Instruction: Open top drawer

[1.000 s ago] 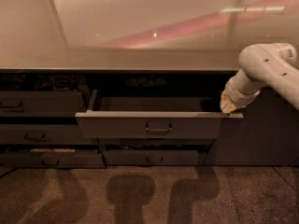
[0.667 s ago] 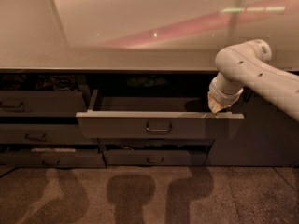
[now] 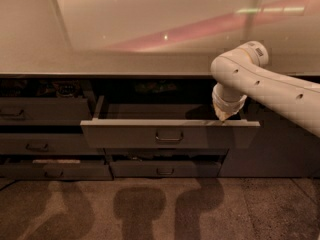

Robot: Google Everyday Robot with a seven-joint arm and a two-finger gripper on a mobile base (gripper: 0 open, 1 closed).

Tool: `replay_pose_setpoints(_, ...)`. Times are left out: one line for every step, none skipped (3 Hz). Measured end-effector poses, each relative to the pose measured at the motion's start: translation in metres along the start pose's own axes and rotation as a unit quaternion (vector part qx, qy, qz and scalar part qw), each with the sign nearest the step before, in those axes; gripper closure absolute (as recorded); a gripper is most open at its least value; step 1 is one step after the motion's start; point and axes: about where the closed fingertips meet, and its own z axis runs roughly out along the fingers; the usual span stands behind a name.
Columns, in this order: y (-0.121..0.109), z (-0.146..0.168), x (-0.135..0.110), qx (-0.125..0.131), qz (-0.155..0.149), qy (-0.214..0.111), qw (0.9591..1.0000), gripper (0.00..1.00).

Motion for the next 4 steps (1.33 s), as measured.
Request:
replay_pose_setpoints(0.004,0.000,0.000,0.037,0.004,-0.052,0.9979,1.00)
replay_pose_setpoints(0.024,-0.003,-0.003,0.081,-0.008,-0.122,0.9892,1.00)
replay_pose_setpoints(0.030,-0.002,-0.002,0.086,-0.037,-0.126,0.9876,1.00)
replay_pose_setpoints(0.030,-0.002,-0.002,0.086,-0.037,-0.126,0.9876,1.00)
